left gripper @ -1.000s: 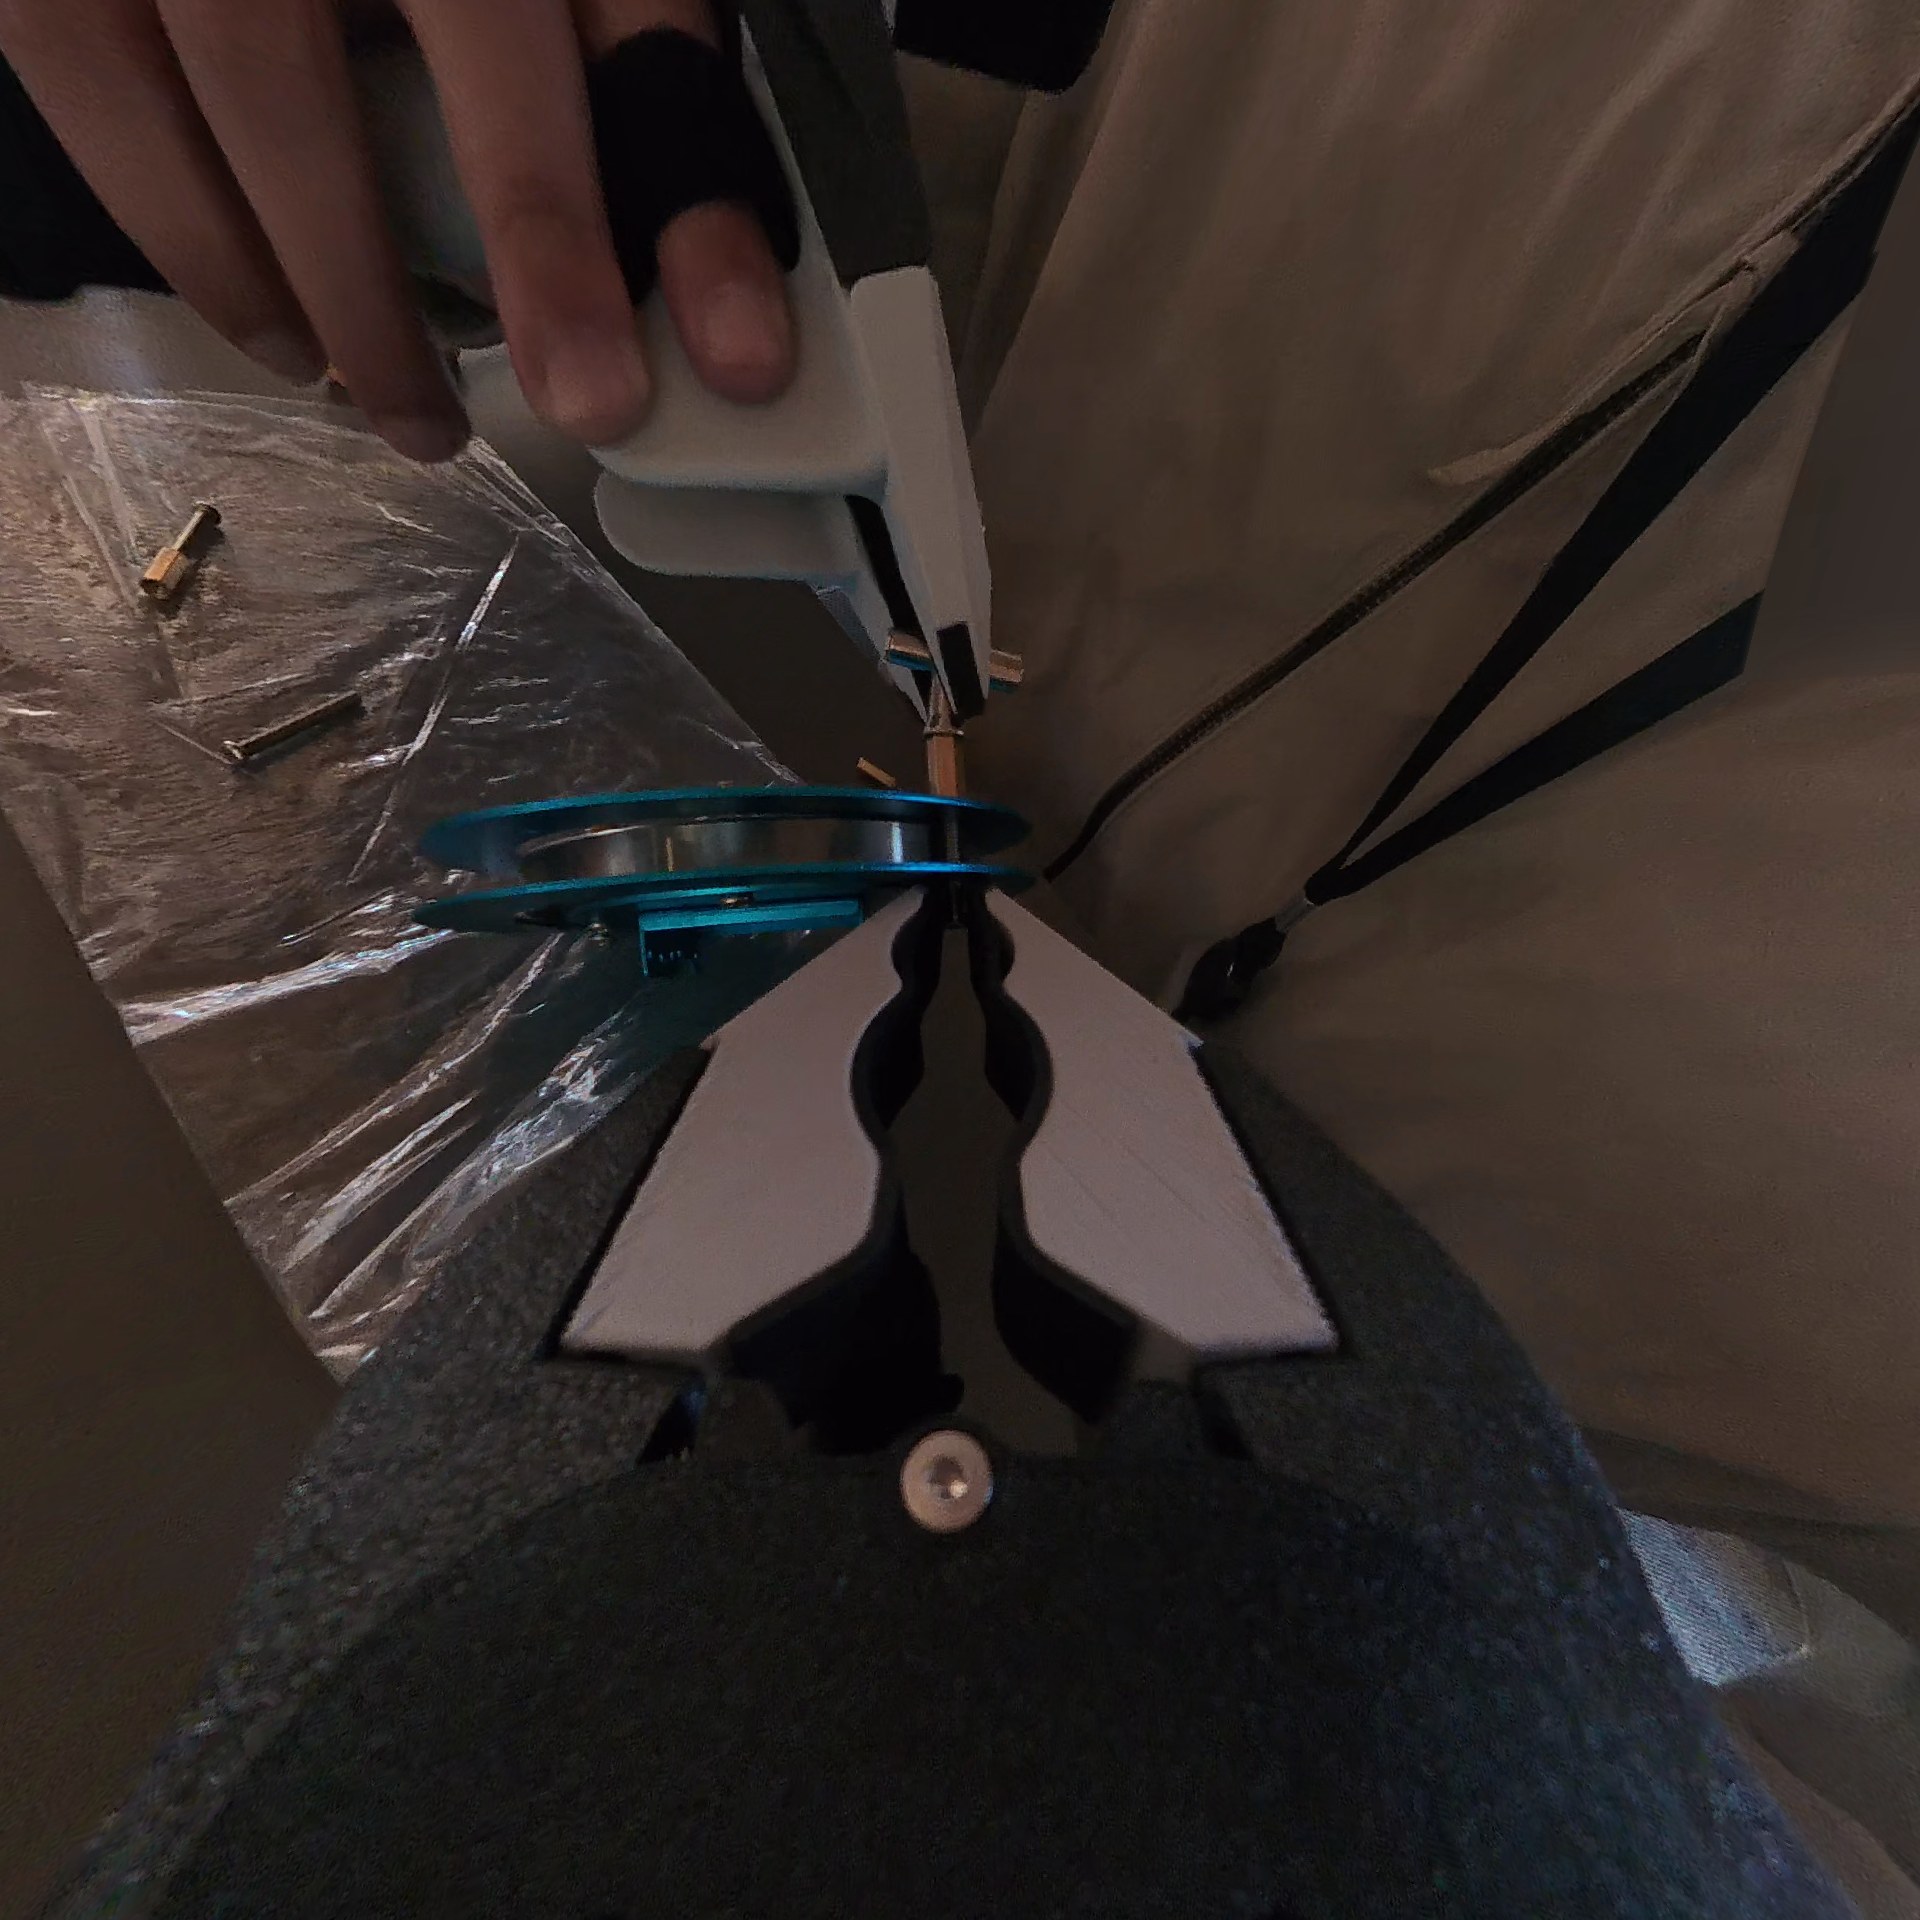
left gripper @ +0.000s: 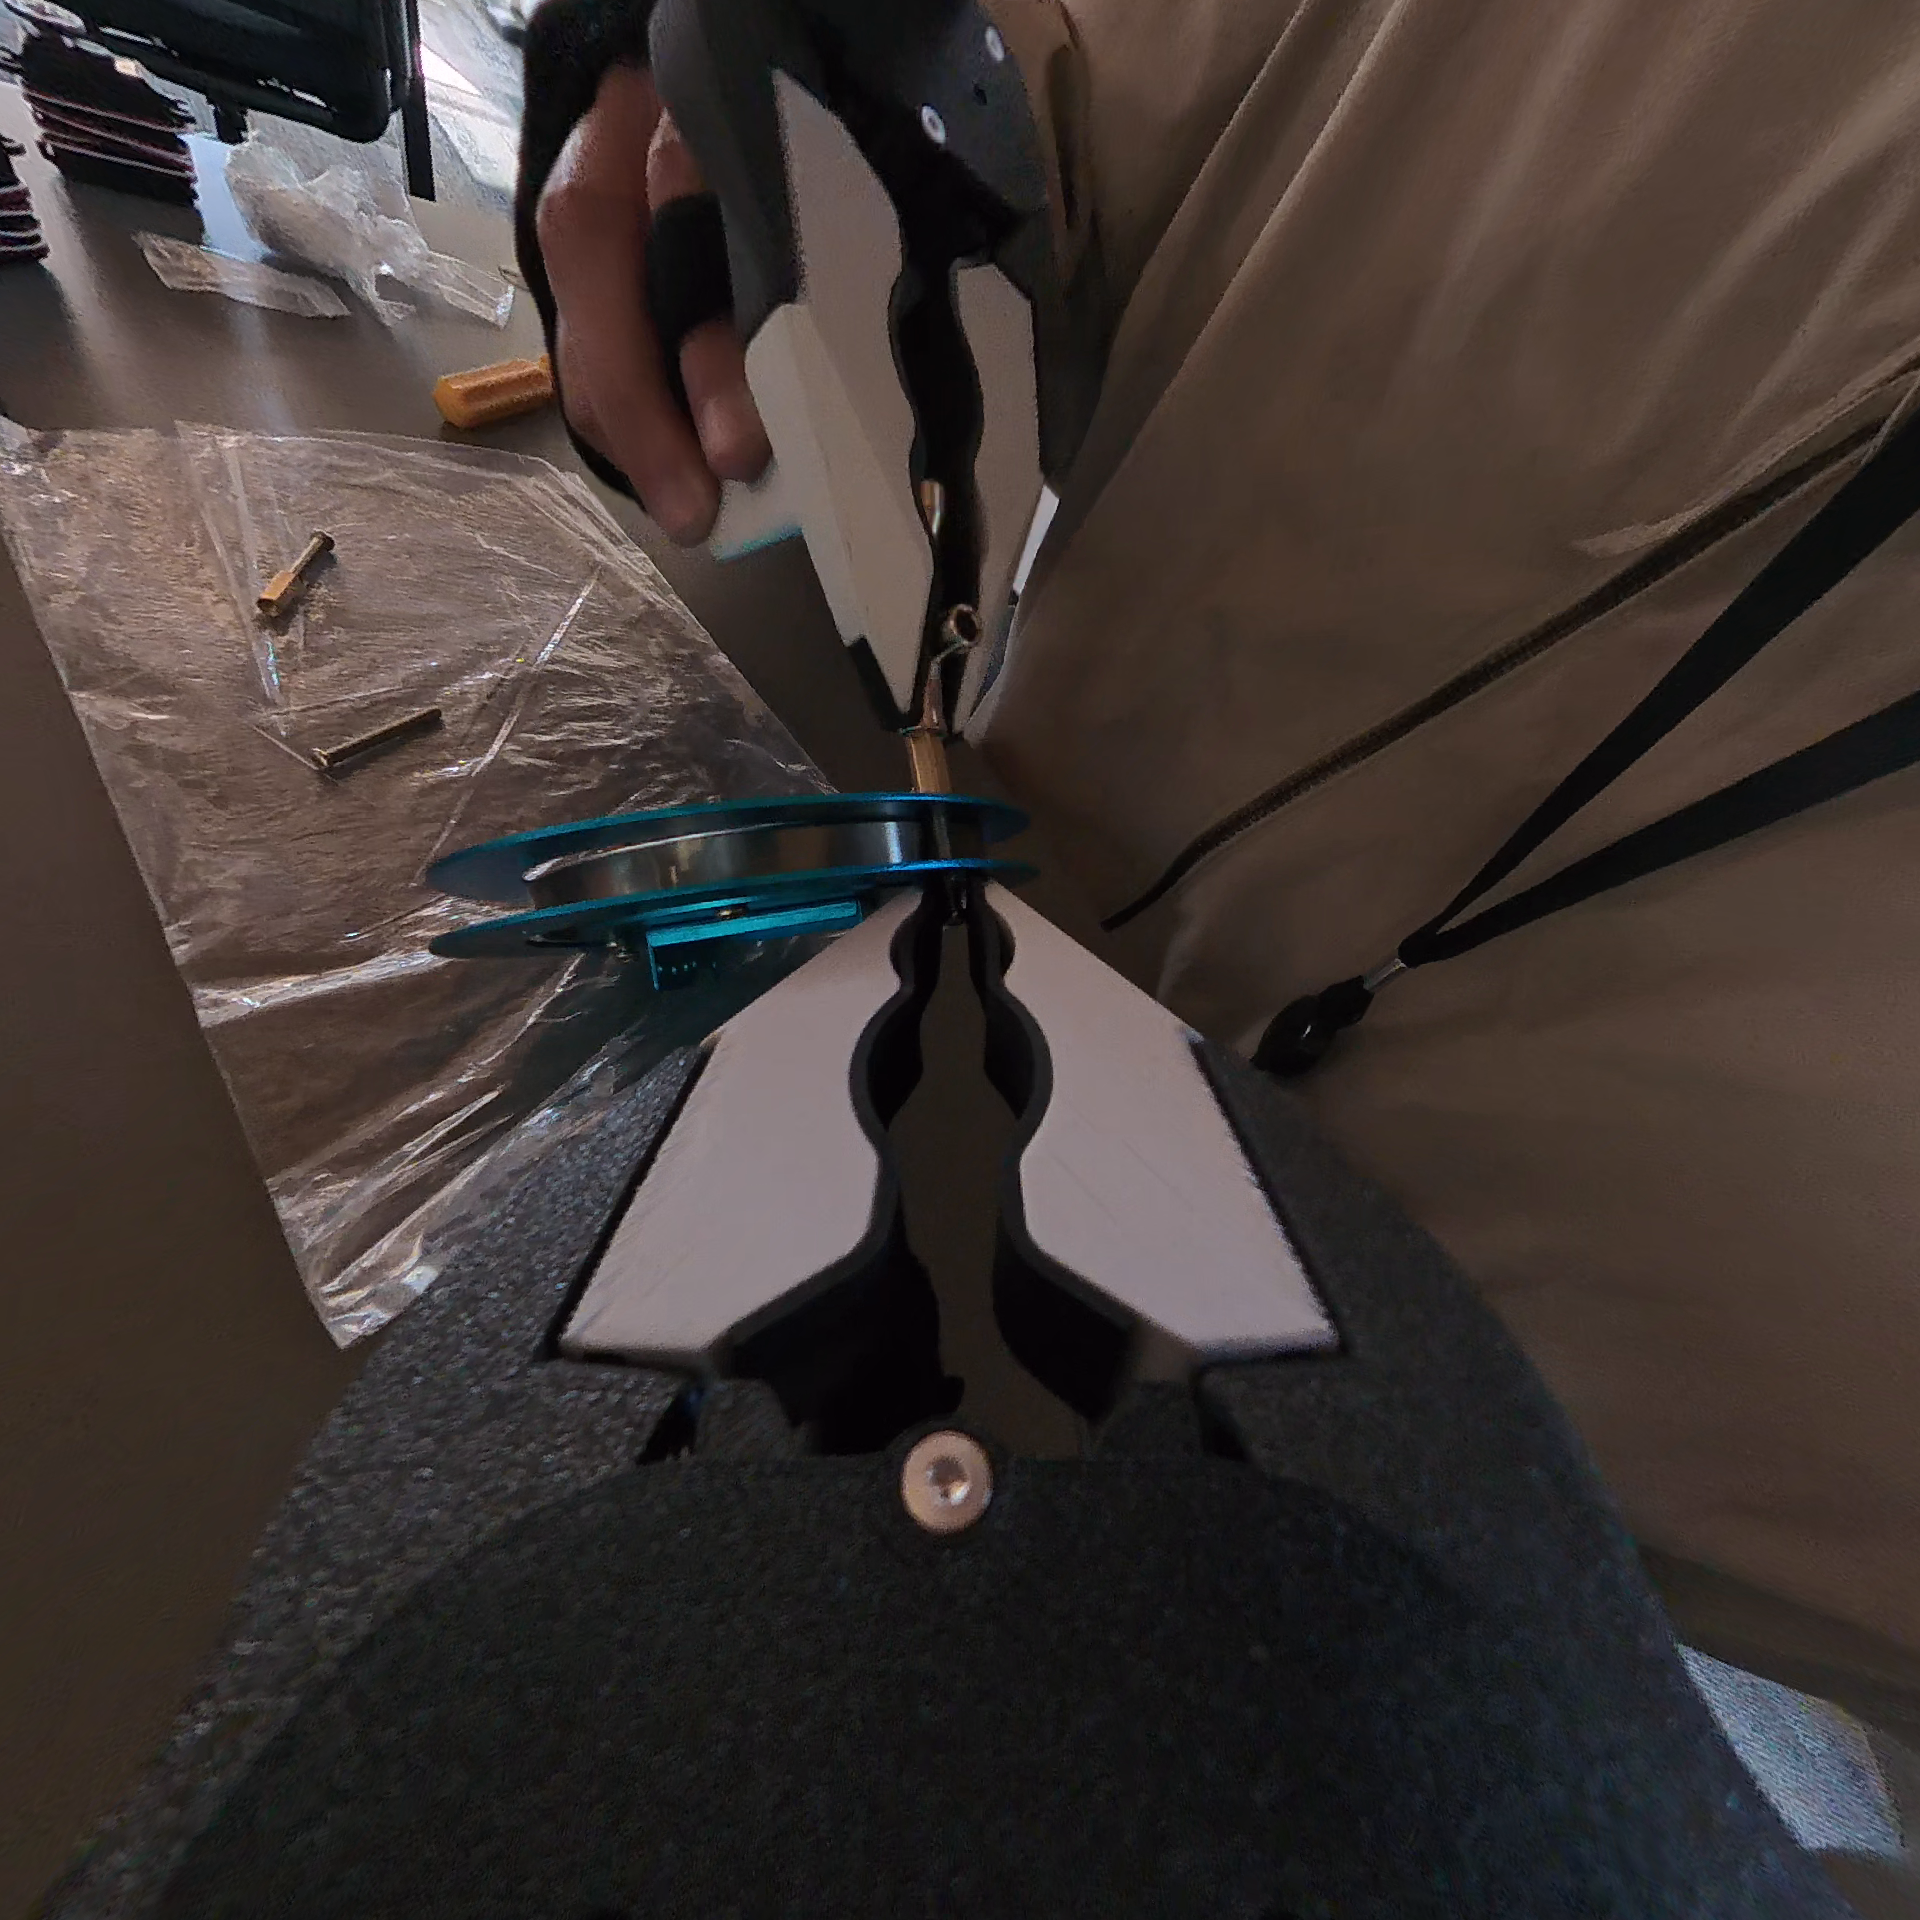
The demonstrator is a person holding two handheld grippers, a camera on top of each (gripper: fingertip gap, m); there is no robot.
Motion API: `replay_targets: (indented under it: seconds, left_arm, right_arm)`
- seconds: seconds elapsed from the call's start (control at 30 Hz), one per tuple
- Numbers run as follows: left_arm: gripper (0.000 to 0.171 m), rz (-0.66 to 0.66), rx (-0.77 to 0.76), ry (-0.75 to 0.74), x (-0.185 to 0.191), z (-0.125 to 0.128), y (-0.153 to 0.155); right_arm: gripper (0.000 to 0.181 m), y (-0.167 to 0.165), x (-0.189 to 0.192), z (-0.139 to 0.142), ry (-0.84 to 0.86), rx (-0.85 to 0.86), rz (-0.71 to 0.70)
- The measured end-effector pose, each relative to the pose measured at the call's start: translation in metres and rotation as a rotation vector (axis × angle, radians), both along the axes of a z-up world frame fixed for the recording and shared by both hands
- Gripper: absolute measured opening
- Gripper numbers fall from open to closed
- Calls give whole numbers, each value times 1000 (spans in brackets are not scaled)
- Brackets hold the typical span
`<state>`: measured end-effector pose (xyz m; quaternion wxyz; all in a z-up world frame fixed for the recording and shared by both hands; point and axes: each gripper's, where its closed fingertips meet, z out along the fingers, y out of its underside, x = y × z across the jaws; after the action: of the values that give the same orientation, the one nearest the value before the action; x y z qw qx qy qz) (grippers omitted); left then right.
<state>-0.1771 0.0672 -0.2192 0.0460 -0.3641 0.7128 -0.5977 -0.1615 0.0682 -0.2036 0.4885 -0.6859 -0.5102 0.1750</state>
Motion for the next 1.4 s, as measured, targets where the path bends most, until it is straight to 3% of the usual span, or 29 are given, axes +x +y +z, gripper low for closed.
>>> replay_targets:
  seconds: [0.1,0.33,0.47,0.6,0.67,0.8,0.9,1.03,1.2,1.27,1.4]
  left_arm:
    - [2,-5,14,1,-1,-1,-2]
    - [2,20,13,12,1,0,0]
    - [3,33,1,28,4,1,0]
    - [2,23,42,28,2,-2,-2]
    - [2,19,74,19,2,-4,-3]
    - [1,36,124,-7,6,-4,-5]
    - [1,20,141,-9,3,-6,-9]
    - [1,53,33,3,6,2,0]
    - [1,31,12,3,6,3,-6]
    - [1,30,20,3,6,1,-7]
    - [2,73,79,-27,9,0,-5]
  right_arm:
    - [7,-2,1,-2,-135,42,53]
    - [7,3,4,-1,-417,326,124]
    - [7,5,8,-1,-549,330,51]
    - [7,4,7,-2,-644,404,121]
    - [7,2,6,-4,-614,426,228]
    - [6,-5,6,-6,-334,229,332]
    - [6,-11,2,-9,-362,382,405]
    - [6,4,7,-1,-498,639,282]
    - [6,0,8,1,-562,786,283]
    - [6,-1,8,-1,-527,722,288]
    - [6,0,10,-3,-344,381,240]
